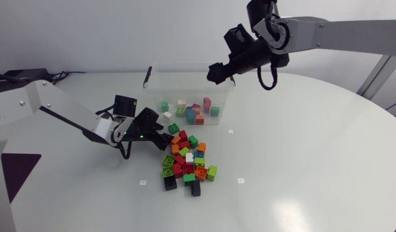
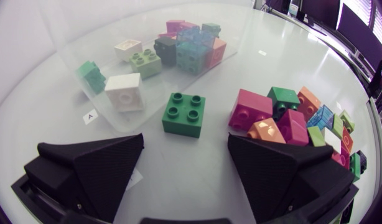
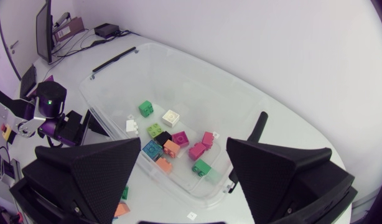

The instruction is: Place the duplo bricks in the container

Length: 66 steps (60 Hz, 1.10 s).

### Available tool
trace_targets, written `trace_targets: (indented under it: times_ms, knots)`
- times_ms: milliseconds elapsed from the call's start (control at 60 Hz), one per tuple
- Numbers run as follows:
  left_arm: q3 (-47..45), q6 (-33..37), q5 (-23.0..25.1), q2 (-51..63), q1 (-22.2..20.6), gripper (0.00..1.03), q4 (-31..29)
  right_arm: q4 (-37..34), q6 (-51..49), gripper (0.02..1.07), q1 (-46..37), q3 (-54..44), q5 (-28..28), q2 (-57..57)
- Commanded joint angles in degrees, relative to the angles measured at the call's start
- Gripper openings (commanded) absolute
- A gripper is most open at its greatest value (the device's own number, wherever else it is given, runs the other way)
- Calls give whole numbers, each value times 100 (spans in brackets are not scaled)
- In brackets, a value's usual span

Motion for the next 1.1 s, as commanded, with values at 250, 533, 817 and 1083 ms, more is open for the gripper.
trace_targets:
  times_ms: [250,533,817,1083]
  knots:
    - [370,83,63,489,-114,94,136,225,-78,103,-169,-861,-172,-710]
    - [387,66,230,577,-290,37,154,392,-228,103,-222,-1512,-295,-983]
    - [18,127,379,261,-290,25,22,392,-342,103,42,-2276,-312,-1343]
    - [-500,259,441,-460,-35,25,-224,321,-333,103,710,-2698,66,-1378]
